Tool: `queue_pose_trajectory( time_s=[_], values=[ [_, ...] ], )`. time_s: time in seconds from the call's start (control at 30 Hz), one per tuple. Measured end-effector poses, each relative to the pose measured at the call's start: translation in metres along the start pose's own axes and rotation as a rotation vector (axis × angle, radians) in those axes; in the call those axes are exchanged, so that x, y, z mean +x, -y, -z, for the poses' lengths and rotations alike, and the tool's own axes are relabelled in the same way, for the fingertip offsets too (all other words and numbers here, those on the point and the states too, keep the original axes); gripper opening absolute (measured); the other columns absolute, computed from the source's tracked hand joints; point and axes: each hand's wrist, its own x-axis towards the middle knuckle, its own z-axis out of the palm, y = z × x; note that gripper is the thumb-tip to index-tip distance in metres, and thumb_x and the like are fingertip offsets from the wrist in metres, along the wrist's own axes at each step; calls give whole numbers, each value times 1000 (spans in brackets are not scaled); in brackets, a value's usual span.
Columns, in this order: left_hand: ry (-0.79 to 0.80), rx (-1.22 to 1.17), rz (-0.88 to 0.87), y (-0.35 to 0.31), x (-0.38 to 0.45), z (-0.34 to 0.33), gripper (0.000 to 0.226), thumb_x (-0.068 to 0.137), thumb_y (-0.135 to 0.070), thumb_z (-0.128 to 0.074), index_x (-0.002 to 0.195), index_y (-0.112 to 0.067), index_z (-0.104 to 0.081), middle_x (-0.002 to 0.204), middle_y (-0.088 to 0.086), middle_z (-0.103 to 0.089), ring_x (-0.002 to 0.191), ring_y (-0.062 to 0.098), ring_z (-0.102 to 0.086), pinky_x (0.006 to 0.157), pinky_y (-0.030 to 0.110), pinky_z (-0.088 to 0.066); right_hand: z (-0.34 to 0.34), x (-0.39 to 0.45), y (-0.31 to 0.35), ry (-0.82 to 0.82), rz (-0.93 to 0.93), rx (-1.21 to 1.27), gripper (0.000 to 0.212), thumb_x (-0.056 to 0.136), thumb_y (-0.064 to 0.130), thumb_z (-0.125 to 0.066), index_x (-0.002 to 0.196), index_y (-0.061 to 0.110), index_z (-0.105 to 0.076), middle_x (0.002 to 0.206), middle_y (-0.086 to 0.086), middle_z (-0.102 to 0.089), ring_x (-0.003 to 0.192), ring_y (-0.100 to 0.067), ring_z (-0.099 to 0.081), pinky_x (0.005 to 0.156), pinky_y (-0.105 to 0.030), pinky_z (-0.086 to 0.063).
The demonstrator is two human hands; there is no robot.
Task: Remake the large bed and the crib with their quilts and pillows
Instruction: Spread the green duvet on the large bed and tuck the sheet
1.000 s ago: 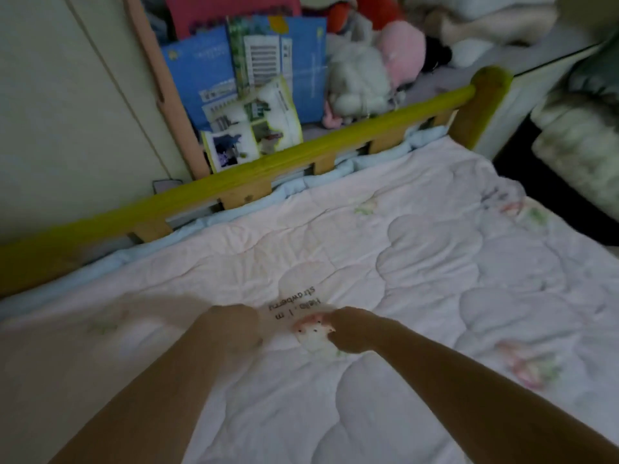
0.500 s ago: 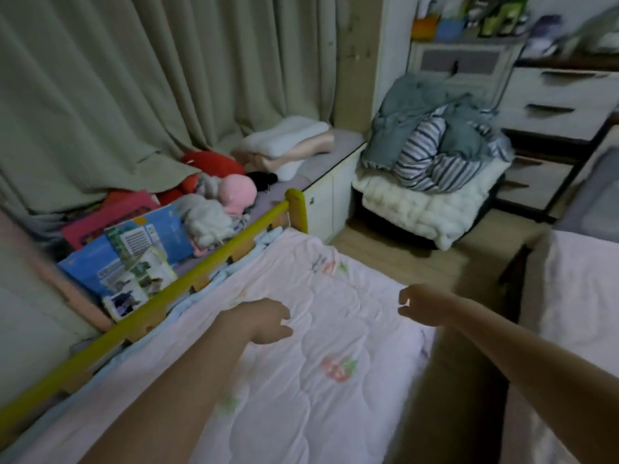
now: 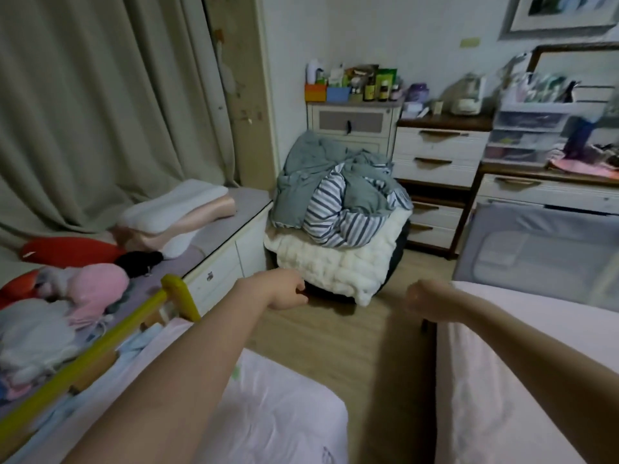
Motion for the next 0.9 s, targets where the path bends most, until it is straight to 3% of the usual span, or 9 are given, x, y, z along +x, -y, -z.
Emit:
queue_pose_trajectory(
  time_s=[0.13,0.2,0.27,0.33,0.43,0.57,0.77,0.83,0.9],
  values=[
    [-91,27,-5,-13,76,31,47,97,-42,-43,138,-22,-46,138,1,-50,121,22,-50,95,36,-45,30,67,-31,-56,16,50,32,99,23,-40,117,6,-61,109,-8,-61,88,-17,-50,80,-27,-44],
    [-93,27,-16,-9,117,41,45,96,-43,-43,136,-23,-48,138,1,-50,120,22,-51,92,35,-45,43,99,-42,-9,39,64,33,101,24,-38,123,8,-56,117,-10,-58,93,-18,-49,79,-23,-38],
    [-101,42,-20,-1,171,56,48,96,-45,-44,138,-24,-46,141,1,-47,124,23,-48,95,36,-43,57,137,-57,28,43,64,35,101,25,-38,129,9,-51,129,-10,-54,108,-22,-52,88,-26,-39],
    [-114,4,-13,7,218,74,51,95,-45,-45,142,-24,-42,146,0,-43,128,22,-46,100,36,-42,76,177,-72,17,-10,76,36,101,25,-39,129,7,-52,131,-11,-54,117,-25,-52,96,-28,-41],
    [-73,-28,-34,22,277,108,52,96,-43,-46,143,-21,-42,147,2,-41,130,22,-43,105,36,-40,105,232,-94,9,-58,75,34,101,21,-41,124,2,-56,126,-16,-57,115,-28,-55,96,-32,-43],
    [-68,-34,-58,42,365,164,33,96,-40,-45,116,-15,-57,119,6,-55,114,28,-54,83,34,-42,149,311,-126,-76,-90,122,32,99,22,-44,119,4,-60,119,-14,-61,110,-28,-58,92,-34,-46],
    [-90,-52,-29,57,484,212,20,97,-36,-45,96,-16,-43,103,7,-51,90,23,-50,64,29,-35,190,445,-180,-210,-86,203,29,96,28,-49,116,11,-60,115,-8,-61,97,-22,-57,80,-30,-46],
    [-96,-89,-14,63,528,222,31,97,-36,-47,114,-12,-55,121,9,-54,107,24,-52,76,31,-41,200,499,-194,-209,-67,222,29,96,26,-49,117,10,-61,117,-9,-62,102,-24,-58,80,-28,-44],
    [-116,-131,22,71,575,230,45,97,-35,-49,135,-12,-49,140,9,-45,125,25,-46,96,32,-39,207,559,-208,-190,-39,222,30,97,26,-48,117,7,-61,116,-11,-62,103,-25,-59,77,-27,-43]
  ],
)
